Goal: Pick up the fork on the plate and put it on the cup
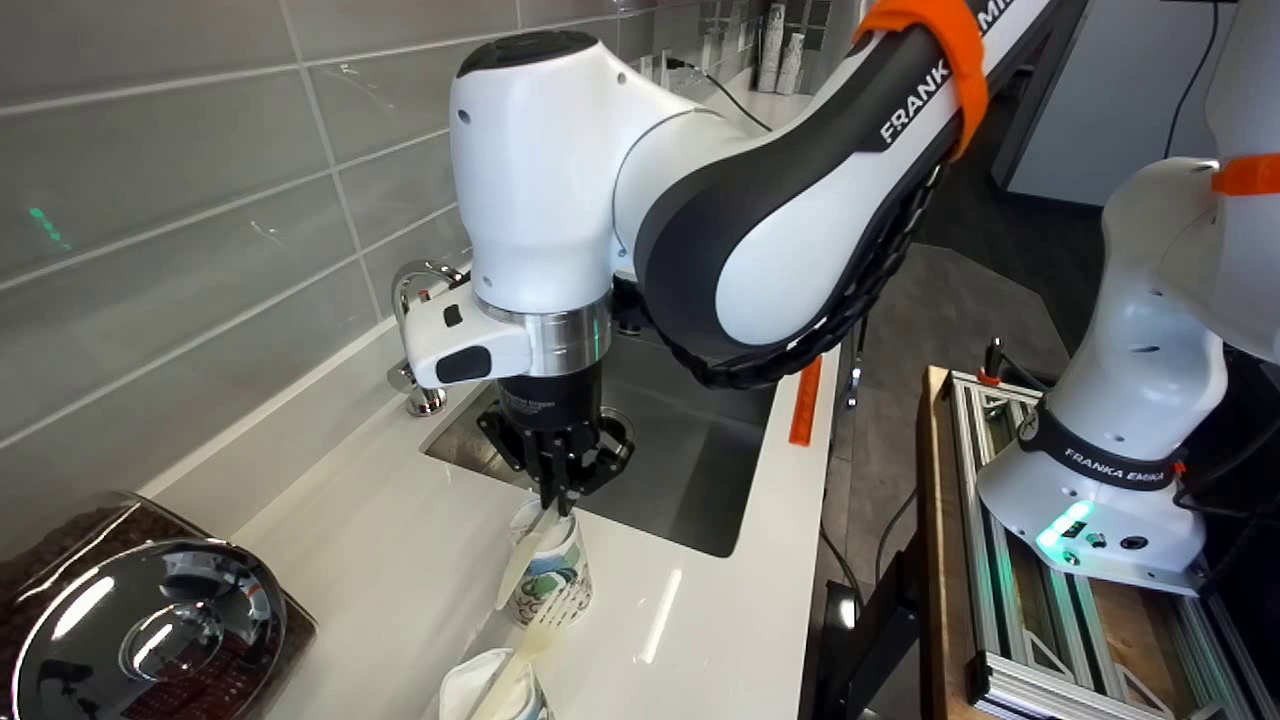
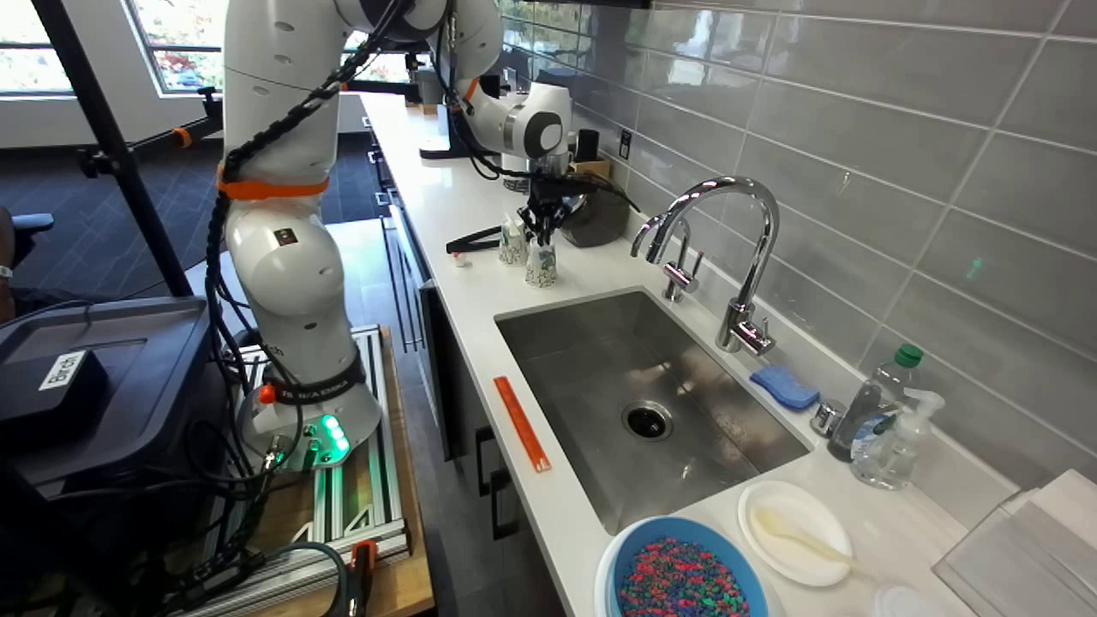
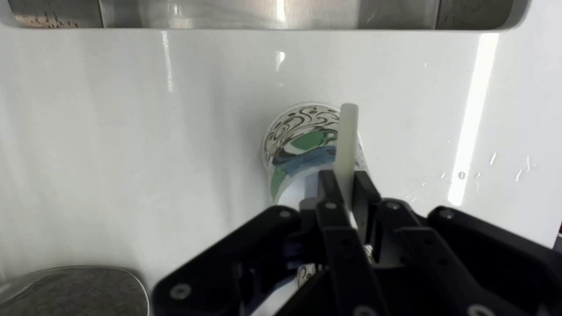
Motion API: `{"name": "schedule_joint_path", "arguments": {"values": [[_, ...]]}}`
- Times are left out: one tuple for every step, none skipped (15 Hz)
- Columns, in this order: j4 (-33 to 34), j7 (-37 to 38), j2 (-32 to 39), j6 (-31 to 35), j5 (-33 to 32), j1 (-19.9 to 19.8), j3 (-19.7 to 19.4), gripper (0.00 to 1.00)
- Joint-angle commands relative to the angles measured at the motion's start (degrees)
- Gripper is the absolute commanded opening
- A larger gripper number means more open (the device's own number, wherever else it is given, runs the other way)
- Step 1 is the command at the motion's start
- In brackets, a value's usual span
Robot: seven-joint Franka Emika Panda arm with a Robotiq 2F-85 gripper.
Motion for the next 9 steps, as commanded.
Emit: {"name": "schedule_joint_path", "arguments": {"values": [[0.78, 0.44, 0.99, -0.03, -1.04, 0.29, 0.2, 0.03], [0.77, 0.48, 1.0, -0.05, -1.06, 0.32, 0.2, 0.14], [0.71, 0.68, 0.91, -0.03, -1.21, 0.4, 0.15, 0.39], [0.64, 0.59, 0.8, 0.03, -1.21, 0.4, 0.19, 0.4], [0.56, 0.68, 0.67, 0.07, -1.3, 0.45, 0.17, 0.42], [0.52, 0.66, 0.59, 0.15, -1.26, 0.46, 0.19, 0.47], [0.48, 0.68, 0.51, 0.2, -1.27, 0.48, 0.2, 0.54], [0.44, 0.72, 0.45, 0.25, -1.3, 0.51, 0.19, 0.63], [0.44, 0.7, 0.42, 0.28, -1.3, 0.52, 0.2, 0.69]]}}
